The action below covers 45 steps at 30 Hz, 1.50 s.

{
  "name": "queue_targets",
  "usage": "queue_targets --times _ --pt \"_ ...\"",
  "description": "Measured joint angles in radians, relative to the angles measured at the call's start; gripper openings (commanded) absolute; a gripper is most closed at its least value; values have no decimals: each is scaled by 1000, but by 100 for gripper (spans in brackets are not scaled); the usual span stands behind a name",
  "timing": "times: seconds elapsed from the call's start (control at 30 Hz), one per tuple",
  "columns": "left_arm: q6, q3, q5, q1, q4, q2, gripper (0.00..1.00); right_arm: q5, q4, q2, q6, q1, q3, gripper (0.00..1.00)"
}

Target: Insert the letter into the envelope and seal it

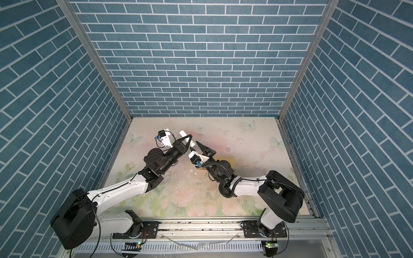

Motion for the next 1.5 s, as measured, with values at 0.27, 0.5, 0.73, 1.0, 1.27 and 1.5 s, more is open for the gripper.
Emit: queue_targets --times 0.27,0.5,0.73,1.0,1.27,1.5 --pt "-4 0 0 0 3 0 0 16 -1 14 2 0 9 36" --pt "-14 1 0 0 15 8 0 18 -11 23 7 0 21 31" --pt "-19 2 -5 0 27 16 0 23 -17 28 29 0 29 21" --pt "-19 3 -8 2 38 19 0 15 -23 29 119 -6 36 11" --pt "-8 17 0 0 53 29 0 -234 -106 -32 515 -114 36 1" --pt "32 23 21 -5 82 34 0 -573 -107 -35 1051 -250 58 0"
